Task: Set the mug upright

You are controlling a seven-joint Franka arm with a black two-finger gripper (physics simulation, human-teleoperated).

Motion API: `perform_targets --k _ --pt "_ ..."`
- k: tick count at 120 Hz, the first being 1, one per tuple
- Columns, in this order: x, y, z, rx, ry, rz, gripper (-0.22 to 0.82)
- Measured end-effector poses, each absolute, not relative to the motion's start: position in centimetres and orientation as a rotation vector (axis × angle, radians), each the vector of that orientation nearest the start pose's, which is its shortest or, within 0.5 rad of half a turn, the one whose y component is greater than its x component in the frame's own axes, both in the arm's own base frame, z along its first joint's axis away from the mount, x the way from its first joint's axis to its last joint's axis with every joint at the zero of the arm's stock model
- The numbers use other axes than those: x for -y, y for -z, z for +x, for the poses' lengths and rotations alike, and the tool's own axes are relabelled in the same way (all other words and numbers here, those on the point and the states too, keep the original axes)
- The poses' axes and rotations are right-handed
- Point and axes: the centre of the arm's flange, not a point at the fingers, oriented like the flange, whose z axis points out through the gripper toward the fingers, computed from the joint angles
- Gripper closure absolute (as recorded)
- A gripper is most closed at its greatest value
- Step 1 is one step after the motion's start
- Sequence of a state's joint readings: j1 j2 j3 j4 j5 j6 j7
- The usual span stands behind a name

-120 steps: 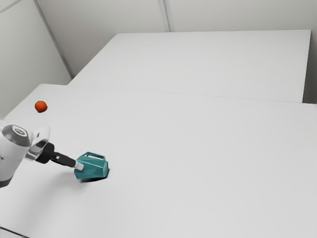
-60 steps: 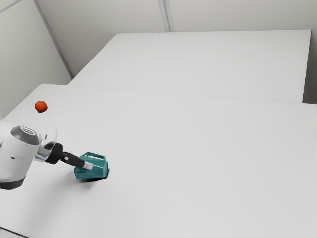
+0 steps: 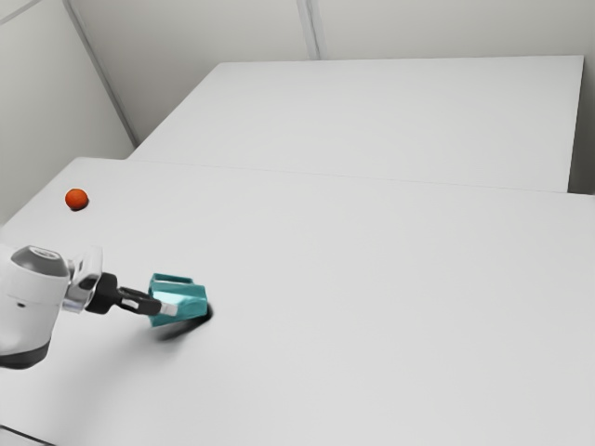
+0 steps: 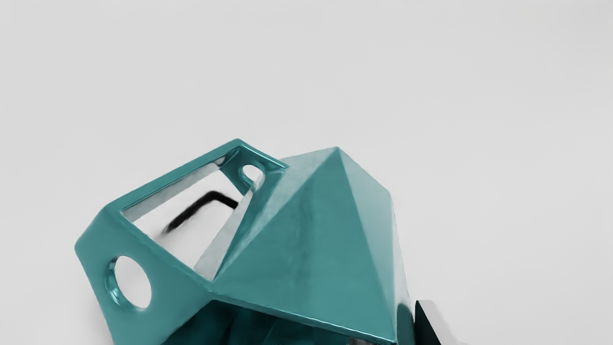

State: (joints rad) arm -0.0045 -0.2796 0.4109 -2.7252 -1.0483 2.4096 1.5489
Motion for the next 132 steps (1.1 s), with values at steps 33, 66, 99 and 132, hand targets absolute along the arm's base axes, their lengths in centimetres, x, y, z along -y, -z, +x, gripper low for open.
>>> perform_targets --k 33,66,99,132 --pt "-13.8 -31.0 36.4 0.438 -0.812 2.495 0.76" --pt "-10.0 -38.3 39.6 0.925 -0.737 2.588 0.78" --pt "-4.8 -41.7 43.5 1.220 -0.241 2.847 0.79" --pt "0.6 -38.5 45.8 1.014 -0.024 2.972 0.79"
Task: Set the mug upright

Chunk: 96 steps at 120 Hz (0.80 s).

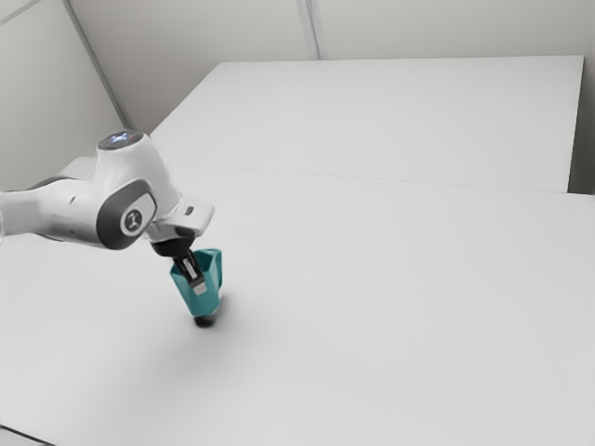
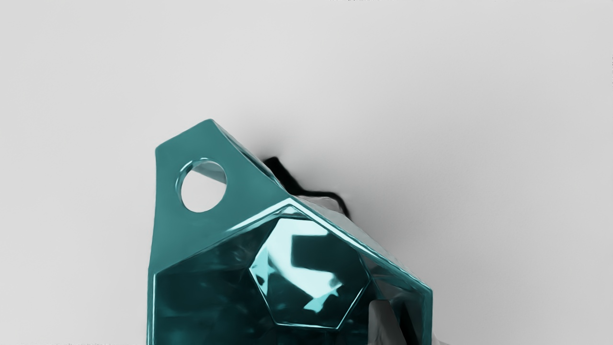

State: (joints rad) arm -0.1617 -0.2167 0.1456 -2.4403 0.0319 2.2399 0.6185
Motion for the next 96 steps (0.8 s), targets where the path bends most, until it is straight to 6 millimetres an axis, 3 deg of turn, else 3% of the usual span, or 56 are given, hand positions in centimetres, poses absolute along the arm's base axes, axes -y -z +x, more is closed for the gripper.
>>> perform_targets --k 27,71,96 --pt "3.0 -37.2 46.2 -0.803 0.002 -3.025 0.79" --pt "5.5 -36.4 49.9 -0.622 0.086 -2.977 0.79" --pt "7.1 -36.0 49.8 -0.535 0.080 -2.997 0.79"
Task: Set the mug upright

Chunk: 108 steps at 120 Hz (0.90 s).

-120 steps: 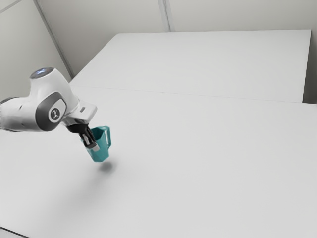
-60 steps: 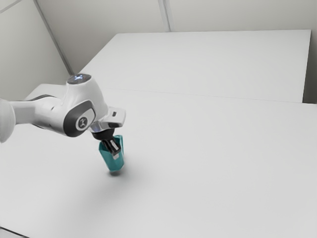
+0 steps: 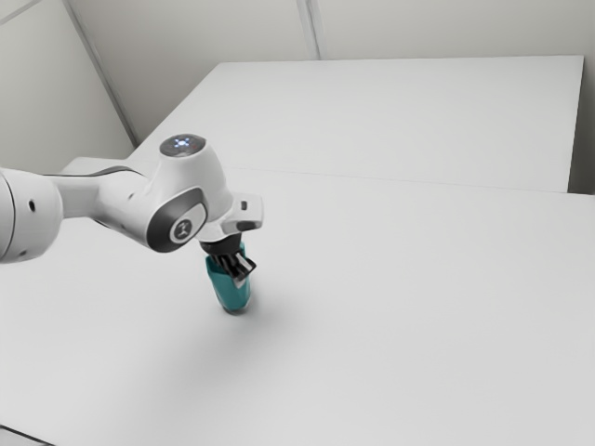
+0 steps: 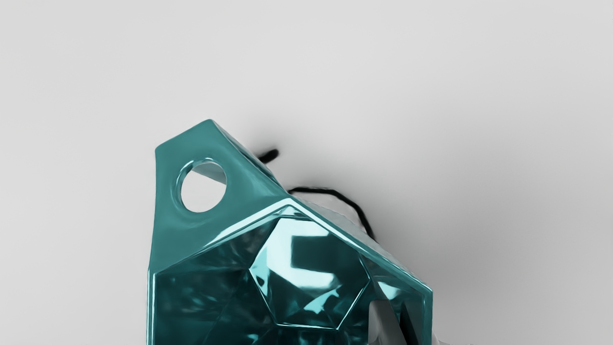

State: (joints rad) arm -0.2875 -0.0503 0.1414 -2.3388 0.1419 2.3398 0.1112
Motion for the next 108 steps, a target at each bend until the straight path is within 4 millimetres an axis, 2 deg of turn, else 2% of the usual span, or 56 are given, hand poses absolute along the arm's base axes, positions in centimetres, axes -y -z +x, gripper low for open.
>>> perform_targets --k 39,58,70,87,102,108 --pt "8.4 -35.4 49.1 -0.401 0.002 -3.018 0.78" --pt "8.3 -35.2 49.0 -0.342 -0.016 -3.027 0.44" --pt "8.1 -35.6 48.9 -0.310 -0.009 -3.032 0.28" --pt "7.4 -37.6 48.3 -0.253 0.020 -3.052 0.16" --pt "7.5 -38.8 47.6 -0.189 -0.019 -3.091 0.10" --pt "7.5 -39.7 47.9 -0.169 -0.019 -3.103 0.08"
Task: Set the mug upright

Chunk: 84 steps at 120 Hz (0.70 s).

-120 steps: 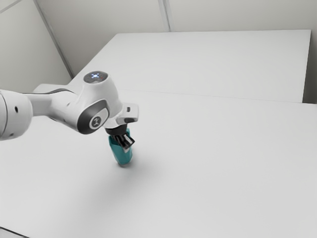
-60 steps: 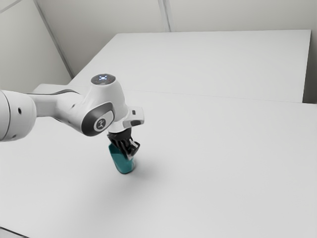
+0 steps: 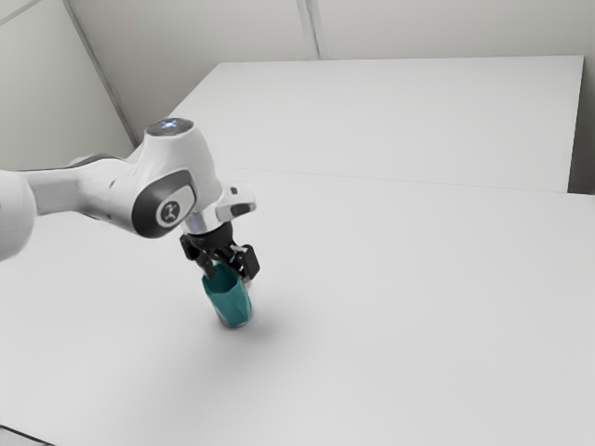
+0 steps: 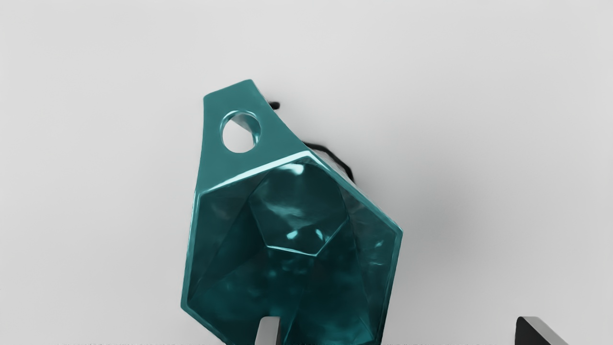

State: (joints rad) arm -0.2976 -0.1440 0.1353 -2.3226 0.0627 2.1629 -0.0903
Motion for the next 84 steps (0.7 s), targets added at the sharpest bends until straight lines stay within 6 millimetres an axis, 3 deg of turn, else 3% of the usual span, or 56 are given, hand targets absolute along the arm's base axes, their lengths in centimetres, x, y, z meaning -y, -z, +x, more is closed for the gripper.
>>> perform_targets --k 21,32,43,64,84 --pt "7.3 -46.5 53.2 -0.122 0.084 -3.116 0.05" --pt "5.9 -48.6 56.1 -0.110 0.121 -3.109 0.04" --pt "4.2 -52.5 58.4 -0.117 0.203 -3.104 0.03" --pt "-0.4 -58.3 59.2 -0.118 0.264 -3.093 0.03" --pt "-3.2 -58.9 58.7 -0.134 0.201 -3.093 0.02"
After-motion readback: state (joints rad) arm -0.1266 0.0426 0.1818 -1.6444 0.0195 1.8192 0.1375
